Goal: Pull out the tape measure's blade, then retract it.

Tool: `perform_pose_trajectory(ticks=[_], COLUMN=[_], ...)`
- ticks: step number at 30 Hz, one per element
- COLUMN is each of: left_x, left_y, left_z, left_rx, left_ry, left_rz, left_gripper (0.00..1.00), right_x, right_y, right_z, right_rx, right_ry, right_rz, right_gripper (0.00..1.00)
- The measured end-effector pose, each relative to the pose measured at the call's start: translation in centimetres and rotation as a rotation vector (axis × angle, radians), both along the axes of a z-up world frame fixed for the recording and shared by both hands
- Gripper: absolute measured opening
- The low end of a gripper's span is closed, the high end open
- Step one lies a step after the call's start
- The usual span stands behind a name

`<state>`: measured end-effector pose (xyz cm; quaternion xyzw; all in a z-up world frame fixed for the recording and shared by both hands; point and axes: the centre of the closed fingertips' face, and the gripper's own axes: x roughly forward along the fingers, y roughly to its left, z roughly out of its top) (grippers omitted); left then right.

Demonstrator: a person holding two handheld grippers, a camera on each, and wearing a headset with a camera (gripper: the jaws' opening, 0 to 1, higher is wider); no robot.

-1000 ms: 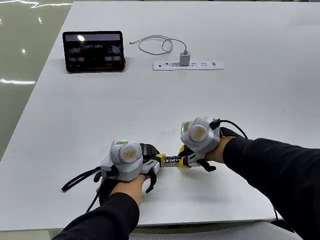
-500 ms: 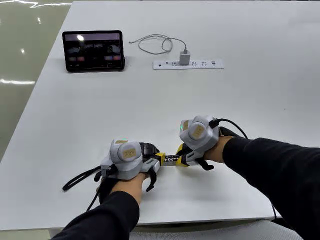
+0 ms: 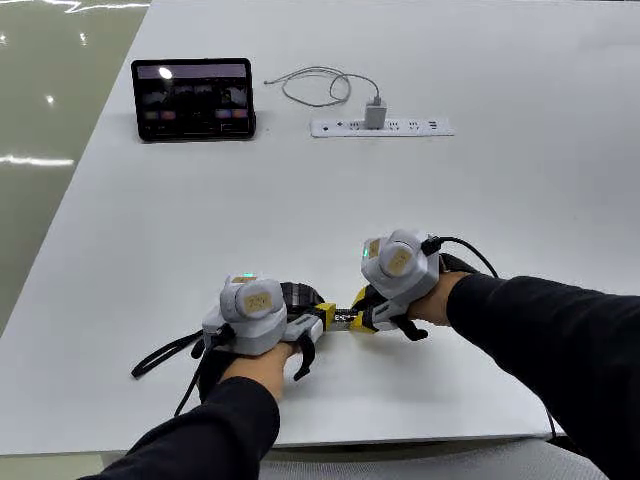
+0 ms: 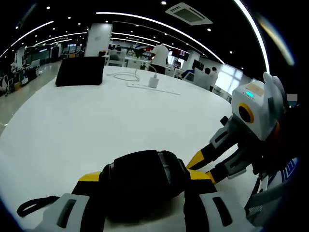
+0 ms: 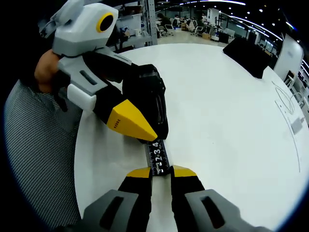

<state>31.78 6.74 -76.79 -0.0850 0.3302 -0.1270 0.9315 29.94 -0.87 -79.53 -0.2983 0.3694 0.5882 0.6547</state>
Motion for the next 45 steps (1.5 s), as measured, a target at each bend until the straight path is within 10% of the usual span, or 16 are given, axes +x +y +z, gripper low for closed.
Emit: perform_pose_trajectory(ticks=[45], left_x=[-0.1], left_y=[0.1], left_z=[0.2], left_rx=[-0.02], left_ry=[-0.007], left_rz=[0.002], left_gripper=[0.61], right_x=[-0.1], right_y=[1.8], right_z=[0.0], right_rx=[0.025], right_ry=[0.012], right_rz=[0.016], right_gripper=[0.1])
